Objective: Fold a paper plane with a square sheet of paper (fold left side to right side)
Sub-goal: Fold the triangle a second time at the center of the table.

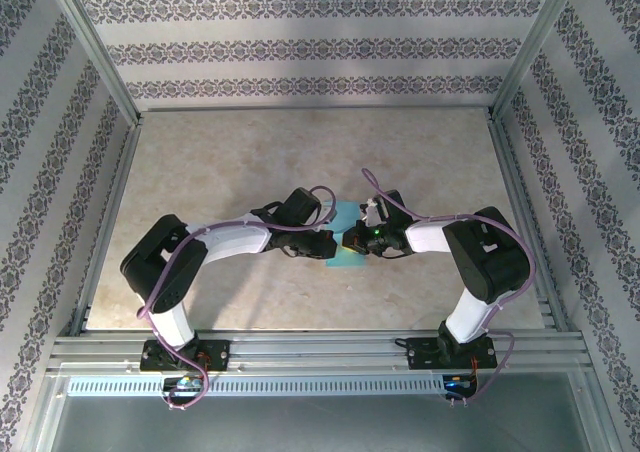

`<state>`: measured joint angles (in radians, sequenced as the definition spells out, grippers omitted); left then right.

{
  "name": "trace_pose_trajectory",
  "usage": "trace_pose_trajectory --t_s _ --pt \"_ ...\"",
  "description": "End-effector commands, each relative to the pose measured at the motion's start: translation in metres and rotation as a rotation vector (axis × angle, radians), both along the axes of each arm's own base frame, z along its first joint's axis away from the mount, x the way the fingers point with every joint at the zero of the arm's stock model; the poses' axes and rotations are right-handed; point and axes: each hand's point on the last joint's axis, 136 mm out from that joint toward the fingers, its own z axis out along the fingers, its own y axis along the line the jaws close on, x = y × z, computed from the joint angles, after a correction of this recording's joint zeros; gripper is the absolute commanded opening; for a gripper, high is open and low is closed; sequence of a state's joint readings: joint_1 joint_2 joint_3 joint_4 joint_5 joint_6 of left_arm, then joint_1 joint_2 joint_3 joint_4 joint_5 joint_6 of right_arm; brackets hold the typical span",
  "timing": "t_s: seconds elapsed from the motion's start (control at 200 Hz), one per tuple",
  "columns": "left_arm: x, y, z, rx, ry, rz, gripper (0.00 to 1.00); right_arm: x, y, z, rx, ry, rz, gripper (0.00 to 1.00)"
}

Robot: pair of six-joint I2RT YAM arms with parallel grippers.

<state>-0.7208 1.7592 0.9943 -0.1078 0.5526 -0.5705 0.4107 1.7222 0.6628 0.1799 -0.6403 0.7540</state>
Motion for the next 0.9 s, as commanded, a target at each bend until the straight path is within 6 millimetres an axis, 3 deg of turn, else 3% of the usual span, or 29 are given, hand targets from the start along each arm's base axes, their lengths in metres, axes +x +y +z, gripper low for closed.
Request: trace_pose_trajectory --t_s 0.0,0.7,0.894 --pt "0.000 -0.013 -0.001 -0.045 0.007 -0.008 0.00 -0.018 -0.007 -0.018 -0.051 0.058 0.013 0.00" --pt "-0.006 0.004 -0.046 0.067 0.036 0.003 0.00 -0.019 -0.007 -0.018 -0.052 0.060 0.018 0.00" --pt "-0.007 0.007 -0.050 0.073 0.038 0.008 0.00 -0.019 -0.007 -0.019 -0.054 0.063 0.018 0.00"
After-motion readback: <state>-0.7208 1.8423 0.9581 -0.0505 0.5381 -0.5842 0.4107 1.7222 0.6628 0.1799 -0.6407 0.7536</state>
